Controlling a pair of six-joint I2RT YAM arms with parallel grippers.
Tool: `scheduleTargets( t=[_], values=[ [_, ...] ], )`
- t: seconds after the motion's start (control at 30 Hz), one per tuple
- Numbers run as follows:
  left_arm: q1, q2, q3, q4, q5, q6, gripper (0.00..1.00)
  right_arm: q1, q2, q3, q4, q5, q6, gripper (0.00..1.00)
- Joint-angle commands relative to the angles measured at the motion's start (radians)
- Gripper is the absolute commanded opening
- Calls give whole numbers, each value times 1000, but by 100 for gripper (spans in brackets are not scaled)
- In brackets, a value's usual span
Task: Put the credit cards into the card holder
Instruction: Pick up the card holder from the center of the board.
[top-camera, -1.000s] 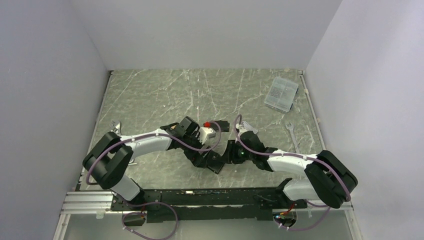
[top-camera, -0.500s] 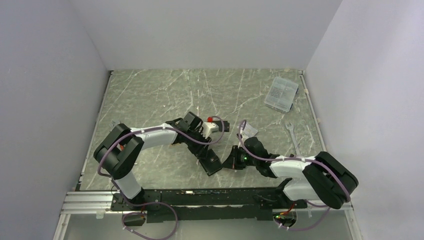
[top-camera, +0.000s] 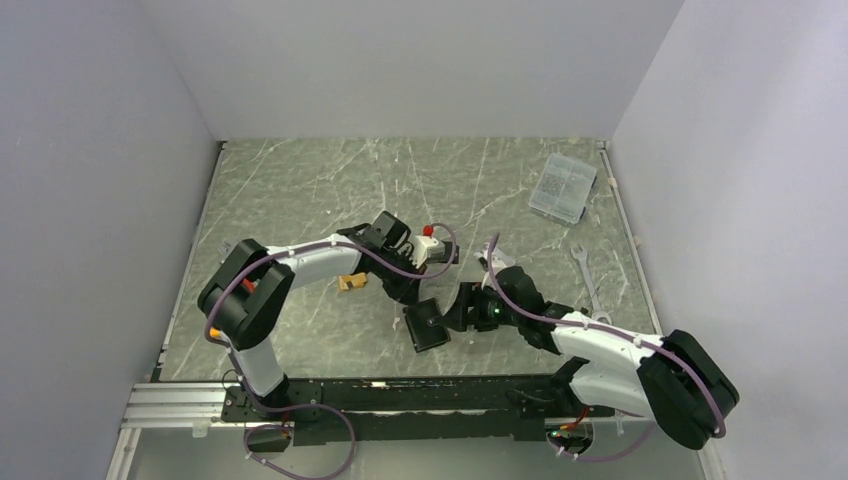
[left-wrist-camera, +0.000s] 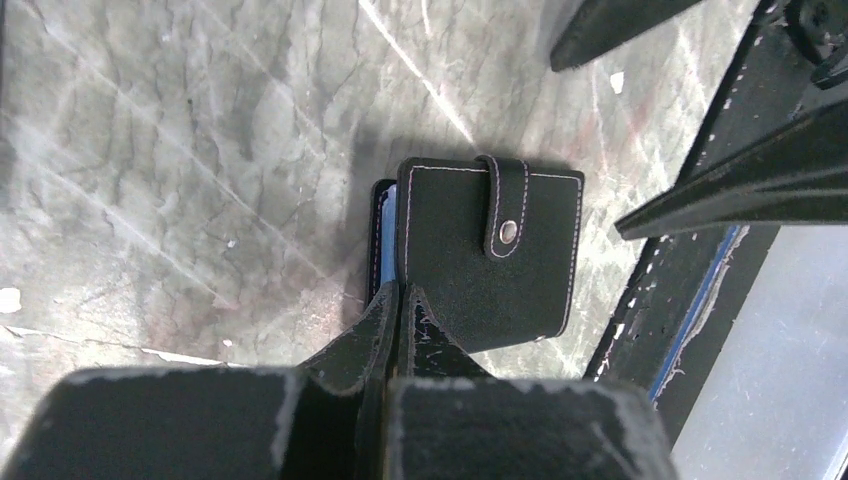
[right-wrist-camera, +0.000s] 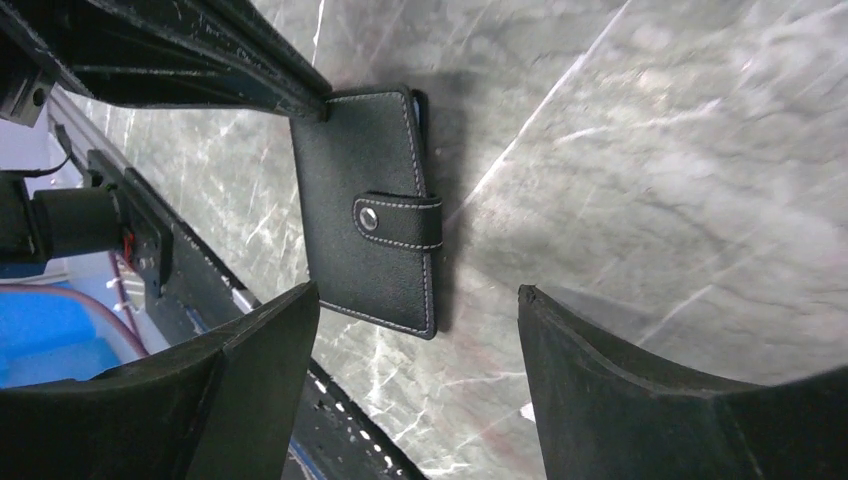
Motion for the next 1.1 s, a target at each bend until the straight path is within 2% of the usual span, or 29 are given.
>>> scheduleTargets(
  t=[0.0, 0.1, 0.4, 0.47, 0.6, 0.93, 1.07],
  values=[
    [5, -38, 63, -27, 79, 81, 0, -42, -44, 58, -61, 23, -106, 76],
    [3, -67, 72, -43, 109, 126, 0, -63, -41, 59, -31, -9, -141, 77],
    [-13, -143, 47, -33, 142, 228, 0, -64, 7, -7, 241, -70, -125, 80],
    [-14, -149, 47, -33, 158, 244, 0, -64, 31, -31, 342, -79, -108, 81],
    [-13, -157, 44, -35, 177, 267, 0, -65, 108, -37, 431, -112, -107, 80],
    [-14, -131, 63, -62, 195, 345, 0, -64, 275, -72, 692, -142, -105, 77],
    [-14, -106, 89, -60, 196, 330, 0, -65, 386, -79, 852, -202, -48, 69]
  ],
)
